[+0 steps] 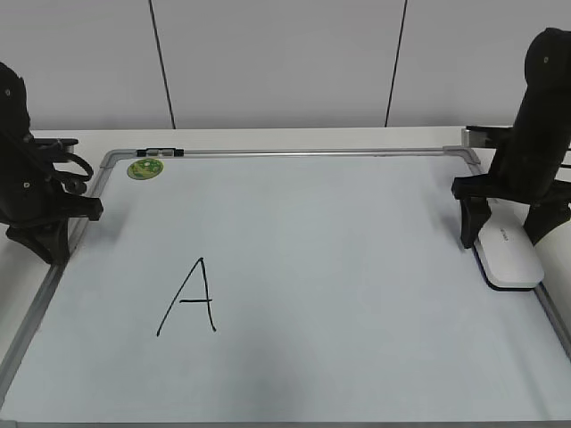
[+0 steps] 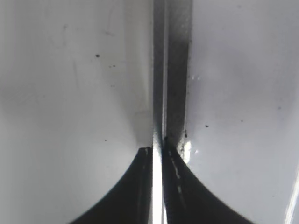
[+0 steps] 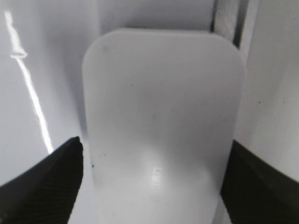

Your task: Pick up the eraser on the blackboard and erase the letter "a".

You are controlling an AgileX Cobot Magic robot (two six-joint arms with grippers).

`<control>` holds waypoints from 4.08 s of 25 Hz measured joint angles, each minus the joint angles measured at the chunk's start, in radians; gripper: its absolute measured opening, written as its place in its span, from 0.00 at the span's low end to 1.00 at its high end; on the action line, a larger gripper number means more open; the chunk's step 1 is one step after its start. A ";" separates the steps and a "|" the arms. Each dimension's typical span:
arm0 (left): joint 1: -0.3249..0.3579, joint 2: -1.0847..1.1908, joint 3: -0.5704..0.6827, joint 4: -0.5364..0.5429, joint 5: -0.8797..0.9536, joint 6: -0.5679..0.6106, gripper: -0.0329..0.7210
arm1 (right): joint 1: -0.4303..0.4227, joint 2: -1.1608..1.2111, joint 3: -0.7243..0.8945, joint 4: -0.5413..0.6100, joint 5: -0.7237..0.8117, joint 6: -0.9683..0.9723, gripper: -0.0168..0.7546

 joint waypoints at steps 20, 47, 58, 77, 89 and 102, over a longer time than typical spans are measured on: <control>0.000 -0.195 0.011 0.072 0.065 0.002 0.94 | 0.000 -0.147 -0.050 -0.059 0.000 0.059 0.89; -0.094 -1.064 0.440 0.120 0.183 0.008 0.82 | 0.000 -1.059 0.698 0.050 -0.088 0.078 0.79; -0.165 -1.667 0.762 0.171 0.170 0.008 0.82 | 0.000 -1.586 1.079 0.108 -0.137 0.023 0.79; -0.187 -1.918 0.894 0.152 0.178 0.023 0.82 | 0.000 -1.904 1.157 0.022 -0.092 -0.173 0.78; -0.187 -1.918 0.894 0.148 0.178 0.027 0.80 | 0.031 -1.904 1.166 -0.043 -0.090 -0.088 0.78; -0.187 -1.918 0.894 0.126 0.178 0.029 0.79 | 0.031 -1.904 1.166 -0.047 -0.088 -0.069 0.78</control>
